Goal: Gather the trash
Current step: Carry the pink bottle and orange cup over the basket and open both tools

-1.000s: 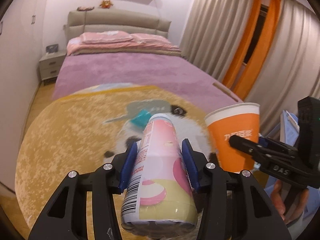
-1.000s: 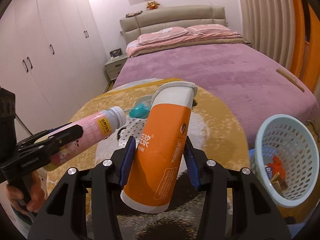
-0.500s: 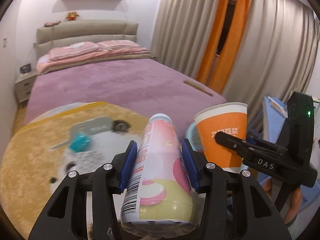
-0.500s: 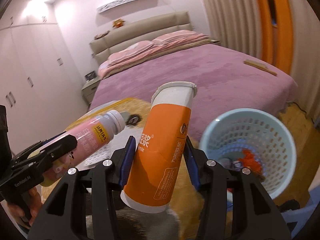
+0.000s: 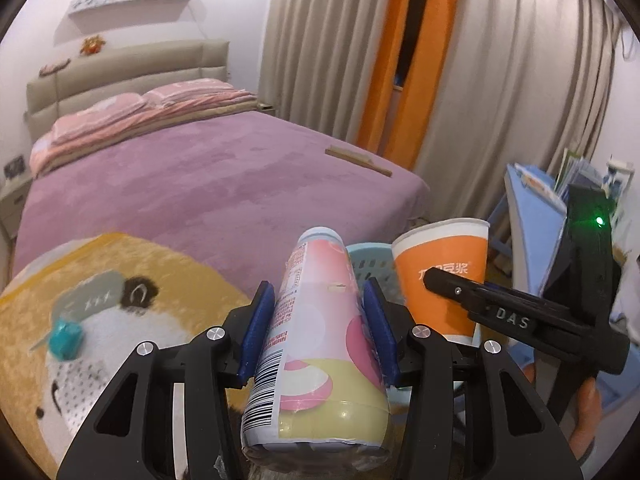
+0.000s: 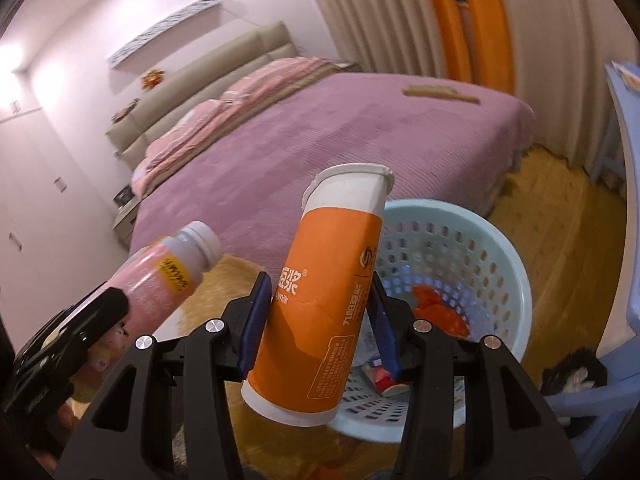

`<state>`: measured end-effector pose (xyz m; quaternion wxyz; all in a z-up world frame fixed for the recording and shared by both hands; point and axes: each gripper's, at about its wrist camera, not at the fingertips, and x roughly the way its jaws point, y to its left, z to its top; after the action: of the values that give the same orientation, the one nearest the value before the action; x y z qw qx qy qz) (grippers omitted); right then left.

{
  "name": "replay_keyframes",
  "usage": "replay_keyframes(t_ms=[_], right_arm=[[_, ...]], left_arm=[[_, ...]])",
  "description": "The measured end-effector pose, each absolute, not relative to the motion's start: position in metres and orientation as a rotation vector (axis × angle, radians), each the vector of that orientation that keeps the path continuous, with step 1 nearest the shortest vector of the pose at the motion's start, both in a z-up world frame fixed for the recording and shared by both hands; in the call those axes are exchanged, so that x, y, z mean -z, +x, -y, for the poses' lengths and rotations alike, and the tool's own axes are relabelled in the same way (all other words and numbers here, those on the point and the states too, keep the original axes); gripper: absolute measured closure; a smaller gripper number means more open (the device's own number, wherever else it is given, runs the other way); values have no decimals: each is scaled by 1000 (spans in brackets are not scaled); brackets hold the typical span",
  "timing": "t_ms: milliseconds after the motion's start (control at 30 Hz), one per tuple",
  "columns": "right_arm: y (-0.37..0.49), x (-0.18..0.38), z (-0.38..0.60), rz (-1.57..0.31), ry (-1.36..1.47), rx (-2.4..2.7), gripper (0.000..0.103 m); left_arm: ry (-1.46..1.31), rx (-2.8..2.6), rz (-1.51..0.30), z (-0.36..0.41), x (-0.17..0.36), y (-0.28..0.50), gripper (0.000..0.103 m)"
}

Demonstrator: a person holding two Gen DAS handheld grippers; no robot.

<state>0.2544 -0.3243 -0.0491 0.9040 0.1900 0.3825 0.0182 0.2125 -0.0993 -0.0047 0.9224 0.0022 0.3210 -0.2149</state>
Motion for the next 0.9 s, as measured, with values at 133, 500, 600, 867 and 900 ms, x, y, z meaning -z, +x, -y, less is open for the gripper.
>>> replay_keyframes(t_ms=[133, 500, 600, 867, 900], right_arm=[[268, 75, 343, -847, 428, 16, 58], [284, 127, 380, -969, 520, 93, 51], [279, 125, 389, -960, 537, 106, 44], [264, 102, 377, -918, 538, 57, 43], [263, 99, 372, -913, 531, 48, 43]], left_arm=[[-2, 463, -707, 122, 20, 229, 58], [-18, 515, -751, 163, 46, 252, 57], [-59, 537, -743, 157, 42, 247, 41], [-107, 526, -676, 127, 23, 218, 37], [-104, 520, -667, 124, 21, 214, 37]])
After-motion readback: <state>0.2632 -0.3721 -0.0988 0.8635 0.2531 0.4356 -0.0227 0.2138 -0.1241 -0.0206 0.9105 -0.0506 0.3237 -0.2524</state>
